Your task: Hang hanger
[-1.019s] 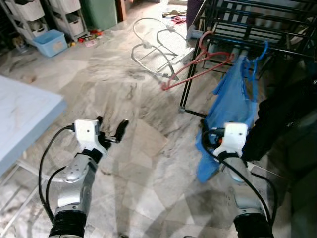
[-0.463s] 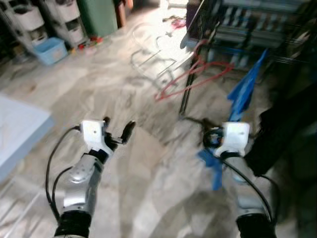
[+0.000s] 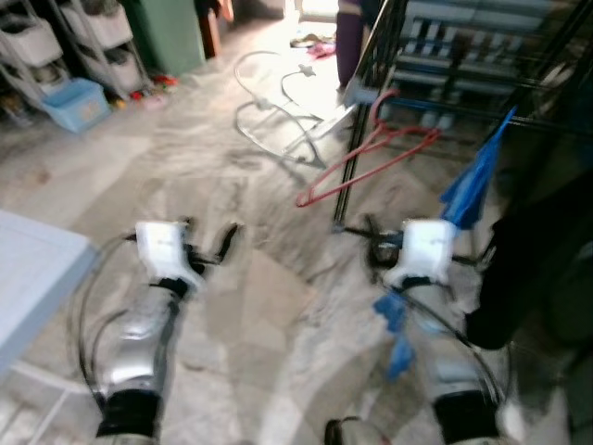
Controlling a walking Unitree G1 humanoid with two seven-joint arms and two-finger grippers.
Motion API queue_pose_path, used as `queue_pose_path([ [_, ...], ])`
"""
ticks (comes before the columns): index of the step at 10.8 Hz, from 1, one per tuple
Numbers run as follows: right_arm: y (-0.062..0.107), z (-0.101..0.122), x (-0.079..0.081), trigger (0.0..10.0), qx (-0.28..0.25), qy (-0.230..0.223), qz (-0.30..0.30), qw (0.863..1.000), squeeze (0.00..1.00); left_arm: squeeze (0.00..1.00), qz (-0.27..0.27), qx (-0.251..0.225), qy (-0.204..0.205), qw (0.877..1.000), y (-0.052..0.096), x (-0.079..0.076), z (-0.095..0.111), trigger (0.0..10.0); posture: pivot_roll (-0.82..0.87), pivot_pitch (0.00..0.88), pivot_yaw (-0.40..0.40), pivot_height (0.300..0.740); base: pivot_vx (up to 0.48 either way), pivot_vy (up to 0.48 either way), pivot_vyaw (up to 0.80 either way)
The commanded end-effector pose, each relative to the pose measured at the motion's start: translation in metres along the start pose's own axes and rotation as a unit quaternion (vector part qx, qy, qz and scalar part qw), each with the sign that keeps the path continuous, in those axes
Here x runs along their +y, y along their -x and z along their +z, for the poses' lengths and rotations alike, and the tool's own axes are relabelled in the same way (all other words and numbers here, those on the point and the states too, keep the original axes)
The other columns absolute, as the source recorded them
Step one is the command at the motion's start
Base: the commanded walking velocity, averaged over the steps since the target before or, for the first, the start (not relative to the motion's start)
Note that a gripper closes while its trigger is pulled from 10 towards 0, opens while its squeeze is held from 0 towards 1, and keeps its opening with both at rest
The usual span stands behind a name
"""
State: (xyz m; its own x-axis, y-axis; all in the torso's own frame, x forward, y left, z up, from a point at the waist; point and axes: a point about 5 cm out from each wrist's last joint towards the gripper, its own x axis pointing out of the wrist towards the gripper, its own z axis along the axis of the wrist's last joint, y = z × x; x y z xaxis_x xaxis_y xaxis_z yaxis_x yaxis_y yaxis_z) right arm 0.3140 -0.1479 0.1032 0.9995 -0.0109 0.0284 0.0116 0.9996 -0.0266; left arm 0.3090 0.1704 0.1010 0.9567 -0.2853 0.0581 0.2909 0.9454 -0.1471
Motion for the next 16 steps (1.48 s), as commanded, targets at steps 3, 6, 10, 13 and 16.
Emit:
queue_pose_path([
  [3, 0.000, 0.001, 0.003, 10.0, -0.003, -0.003, -0.002, 1.000, 0.00, 0.00, 0.006, 0.005, -0.010, 1.000, 0.000, 0.001, -0.002, 10.0, -0.19, 0.088, 0.026, 0.740, 0.000, 0.283, 0.00],
  [6, 0.000, 0.003, 0.003, 10.0, -0.006, -0.004, -0.005, 1.000, 0.00, 0.00, 0.017, 0.001, 0.001, 1.000, -0.001, 0.003, -0.002, 10.0, -0.19, 0.096, 0.026, 0.740, 0.000, 0.000, 0.00],
  [10, -0.002, 0.006, 0.004, 10.0, -0.006, -0.005, 0.000, 1.000, 0.00, 0.00, 0.032, -0.009, -0.011, 0.999, 0.001, 0.004, 0.000, 10.0, -0.19, 0.114, 0.025, 0.740, 0.000, 0.000, 0.00],
  [13, -0.005, 0.007, 0.004, 10.0, -0.005, 0.001, 0.015, 1.000, 0.00, 0.00, 0.059, -0.011, -0.015, 0.998, -0.002, 0.002, -0.001, 10.0, -0.17, 0.125, 0.000, 0.740, 0.000, 0.000, 0.00],
  [16, -0.005, -0.004, 0.021, 10.0, 0.022, 0.010, 0.088, 0.996, 0.00, 0.00, 0.123, 0.002, -0.028, 0.992, 0.024, 0.017, -0.018, 10.0, -0.09, 0.110, -0.066, 0.740, 0.000, 0.000, 0.00],
])
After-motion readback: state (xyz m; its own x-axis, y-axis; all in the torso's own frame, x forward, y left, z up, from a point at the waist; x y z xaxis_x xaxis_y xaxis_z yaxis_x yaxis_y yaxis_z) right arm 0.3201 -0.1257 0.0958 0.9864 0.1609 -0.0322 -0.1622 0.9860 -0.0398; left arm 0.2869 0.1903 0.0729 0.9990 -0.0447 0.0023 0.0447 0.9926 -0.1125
